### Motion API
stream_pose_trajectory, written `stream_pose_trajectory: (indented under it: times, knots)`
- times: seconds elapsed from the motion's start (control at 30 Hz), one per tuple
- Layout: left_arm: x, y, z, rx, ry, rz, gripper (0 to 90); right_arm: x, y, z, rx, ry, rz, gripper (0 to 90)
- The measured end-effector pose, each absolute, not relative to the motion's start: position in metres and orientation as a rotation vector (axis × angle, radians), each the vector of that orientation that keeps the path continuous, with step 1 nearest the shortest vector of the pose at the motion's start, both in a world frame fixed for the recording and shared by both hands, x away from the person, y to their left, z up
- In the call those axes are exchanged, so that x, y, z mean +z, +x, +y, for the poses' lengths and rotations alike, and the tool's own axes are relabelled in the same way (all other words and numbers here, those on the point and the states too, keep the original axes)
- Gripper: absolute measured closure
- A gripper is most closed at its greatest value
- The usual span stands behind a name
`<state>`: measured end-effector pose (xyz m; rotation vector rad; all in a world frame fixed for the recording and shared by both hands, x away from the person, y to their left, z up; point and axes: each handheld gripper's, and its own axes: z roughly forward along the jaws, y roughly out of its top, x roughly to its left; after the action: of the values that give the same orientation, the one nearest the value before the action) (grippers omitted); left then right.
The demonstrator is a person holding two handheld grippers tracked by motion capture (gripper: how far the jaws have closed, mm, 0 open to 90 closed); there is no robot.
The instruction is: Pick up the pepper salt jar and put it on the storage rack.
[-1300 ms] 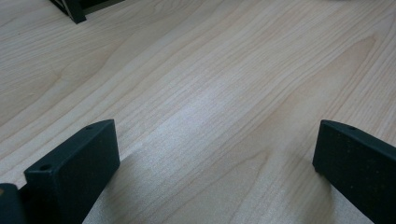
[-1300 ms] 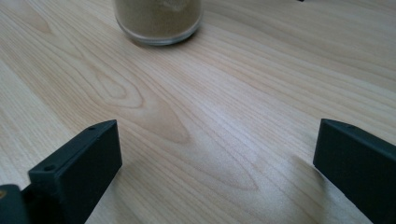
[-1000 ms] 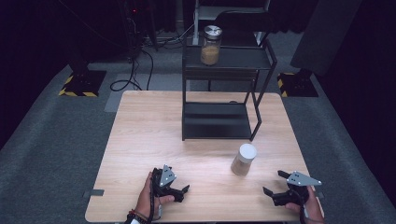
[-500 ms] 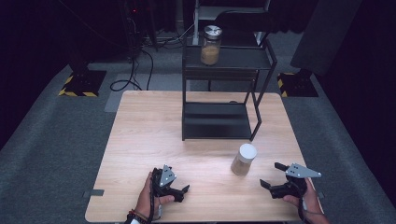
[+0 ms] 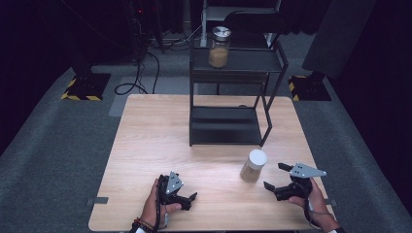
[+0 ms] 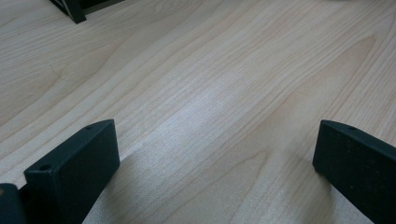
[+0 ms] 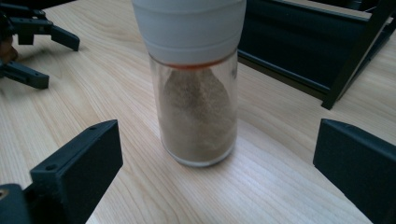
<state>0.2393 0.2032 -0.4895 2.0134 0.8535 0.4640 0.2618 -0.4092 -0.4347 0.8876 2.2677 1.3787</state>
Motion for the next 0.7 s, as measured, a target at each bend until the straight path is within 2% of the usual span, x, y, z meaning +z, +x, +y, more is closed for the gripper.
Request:
stream_pose_trajectory:
  times: [0.7]
  knots:
    - [-0.490, 0.240, 0.203, 0.463, 2.014, 0.851, 0.4, -0.429, 0.300, -0.392, 1.428, 0.864, 2.318, 1.5]
